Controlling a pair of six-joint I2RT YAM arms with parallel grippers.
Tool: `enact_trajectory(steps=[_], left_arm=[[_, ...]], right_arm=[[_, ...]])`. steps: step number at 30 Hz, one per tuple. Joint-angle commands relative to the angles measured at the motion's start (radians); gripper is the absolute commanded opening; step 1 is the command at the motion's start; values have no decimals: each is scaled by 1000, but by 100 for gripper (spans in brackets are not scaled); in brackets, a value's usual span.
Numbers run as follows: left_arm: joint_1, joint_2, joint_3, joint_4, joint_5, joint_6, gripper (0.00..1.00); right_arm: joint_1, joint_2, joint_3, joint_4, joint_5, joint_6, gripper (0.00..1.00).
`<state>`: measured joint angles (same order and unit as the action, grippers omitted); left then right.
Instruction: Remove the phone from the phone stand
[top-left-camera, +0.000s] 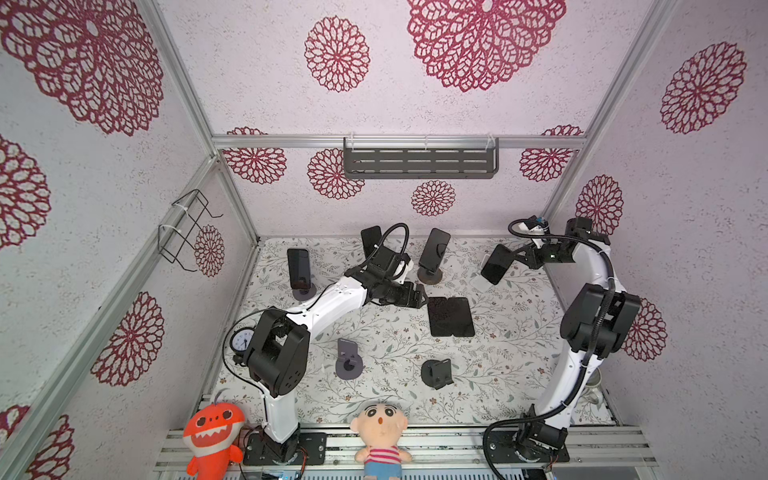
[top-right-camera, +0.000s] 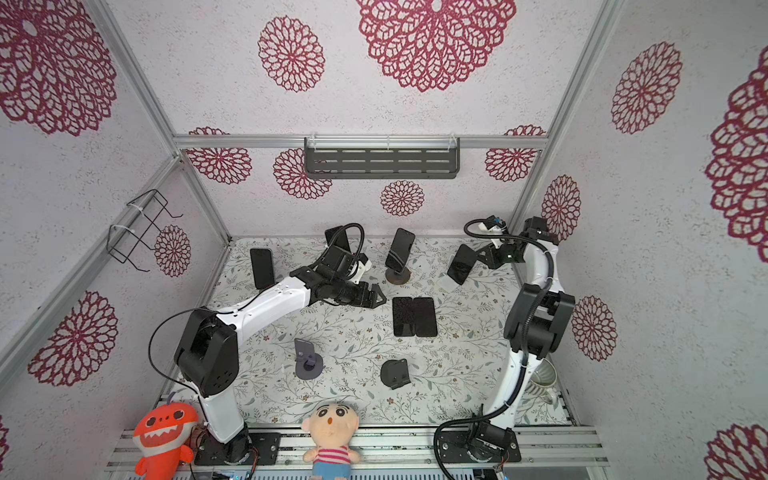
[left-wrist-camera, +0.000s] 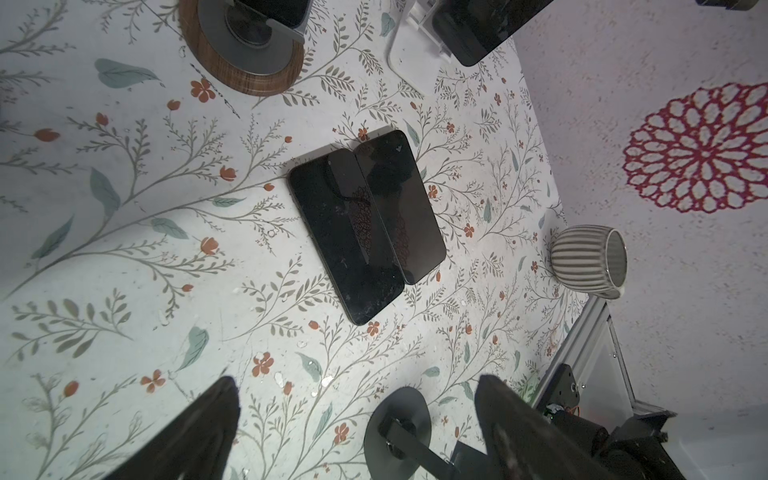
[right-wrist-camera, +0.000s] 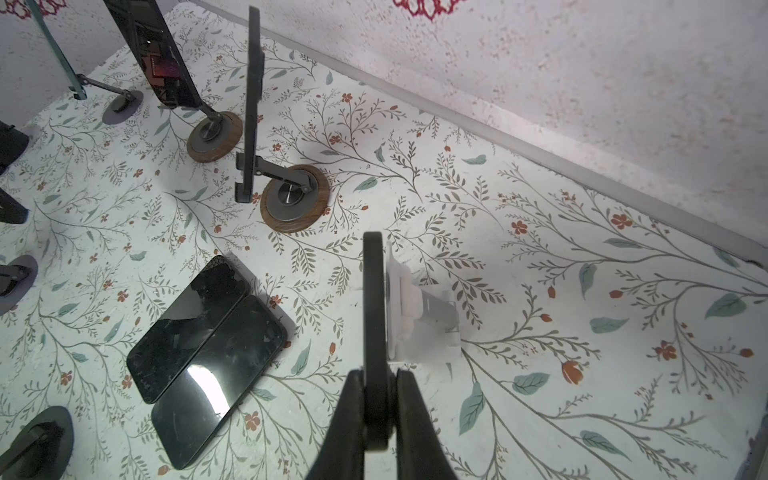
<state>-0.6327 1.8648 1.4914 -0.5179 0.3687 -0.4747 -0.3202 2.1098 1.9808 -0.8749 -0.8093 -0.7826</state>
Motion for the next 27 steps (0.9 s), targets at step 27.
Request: enact_trajectory(steps=[27], left_arm=[[104,-177,-102,77,401,581,87]], right_arm=[[390,-438,-366,44,-193,69,0]])
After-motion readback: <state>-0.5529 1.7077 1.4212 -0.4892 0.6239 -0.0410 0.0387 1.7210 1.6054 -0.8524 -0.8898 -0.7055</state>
